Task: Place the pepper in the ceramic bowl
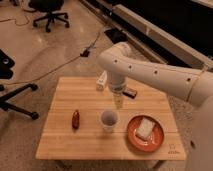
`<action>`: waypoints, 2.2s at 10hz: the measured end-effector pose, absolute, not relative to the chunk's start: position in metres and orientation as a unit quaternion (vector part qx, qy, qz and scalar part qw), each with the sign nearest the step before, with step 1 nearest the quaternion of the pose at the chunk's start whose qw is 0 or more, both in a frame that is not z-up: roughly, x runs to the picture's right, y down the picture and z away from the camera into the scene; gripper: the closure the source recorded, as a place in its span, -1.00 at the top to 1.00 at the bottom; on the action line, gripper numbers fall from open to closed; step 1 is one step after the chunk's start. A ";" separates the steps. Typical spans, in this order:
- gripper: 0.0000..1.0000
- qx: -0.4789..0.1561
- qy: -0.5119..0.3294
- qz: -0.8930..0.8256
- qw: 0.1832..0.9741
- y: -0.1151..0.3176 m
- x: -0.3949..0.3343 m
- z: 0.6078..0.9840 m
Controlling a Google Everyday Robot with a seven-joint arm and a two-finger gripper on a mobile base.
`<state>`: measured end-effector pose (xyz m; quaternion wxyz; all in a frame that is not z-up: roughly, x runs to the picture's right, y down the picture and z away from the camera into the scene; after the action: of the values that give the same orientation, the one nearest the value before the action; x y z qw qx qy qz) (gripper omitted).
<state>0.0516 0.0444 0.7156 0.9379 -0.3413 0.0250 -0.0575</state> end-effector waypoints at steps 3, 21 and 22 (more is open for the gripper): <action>0.19 -0.340 0.028 -0.060 0.938 0.043 0.049 0.716; 0.60 -0.349 0.050 -0.072 0.933 0.039 -0.026 0.729; 0.60 -0.352 0.052 -0.070 0.932 0.041 -0.034 0.730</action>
<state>-0.0344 0.0415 0.7300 0.9320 -0.3518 0.0519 -0.0702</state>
